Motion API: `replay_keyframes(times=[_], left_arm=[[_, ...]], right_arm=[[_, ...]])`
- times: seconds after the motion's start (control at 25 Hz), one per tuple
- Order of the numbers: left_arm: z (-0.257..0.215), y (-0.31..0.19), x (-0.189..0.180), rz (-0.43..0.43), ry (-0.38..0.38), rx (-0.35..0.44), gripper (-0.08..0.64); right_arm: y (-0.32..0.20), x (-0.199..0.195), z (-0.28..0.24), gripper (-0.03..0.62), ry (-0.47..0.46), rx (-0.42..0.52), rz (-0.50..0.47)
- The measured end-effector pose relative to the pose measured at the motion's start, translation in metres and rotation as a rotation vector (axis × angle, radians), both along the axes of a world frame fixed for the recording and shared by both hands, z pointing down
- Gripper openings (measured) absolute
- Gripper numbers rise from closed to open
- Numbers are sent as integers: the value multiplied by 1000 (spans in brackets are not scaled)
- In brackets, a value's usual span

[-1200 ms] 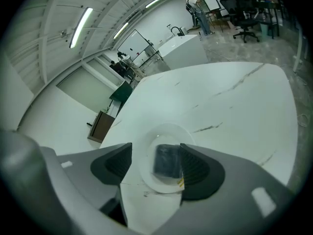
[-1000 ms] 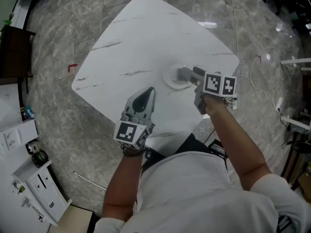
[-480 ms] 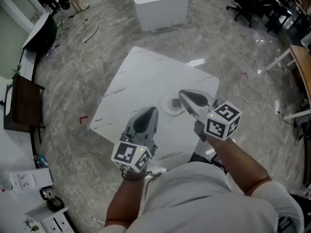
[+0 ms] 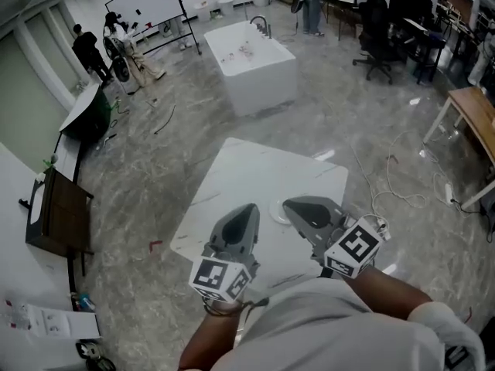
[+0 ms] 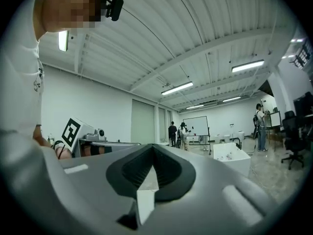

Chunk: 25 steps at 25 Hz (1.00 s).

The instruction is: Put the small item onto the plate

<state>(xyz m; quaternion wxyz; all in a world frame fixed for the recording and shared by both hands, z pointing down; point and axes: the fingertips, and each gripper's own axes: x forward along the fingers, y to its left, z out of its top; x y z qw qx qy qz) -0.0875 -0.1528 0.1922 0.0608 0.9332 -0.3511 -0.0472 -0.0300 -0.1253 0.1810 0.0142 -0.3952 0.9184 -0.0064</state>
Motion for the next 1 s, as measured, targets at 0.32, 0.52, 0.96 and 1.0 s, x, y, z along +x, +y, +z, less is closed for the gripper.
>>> replay_keyframes(times=[0.32,0.52,0.96,1.0], left_arm=[[-4,10,1,-10,-4,6,6],[-8,15,-2,-14,0,13,6],[-20,24,2,-28,9,31,6],[-21,26,4,-29,10,31,6]], right_arm=[[8,-4,-3,2,-15,-13,16],[11,-6,-7,2,-12,-13,13],[13,0,-14,2,-24,-18,4],[14,2,-15,2,-25,-18,4]])
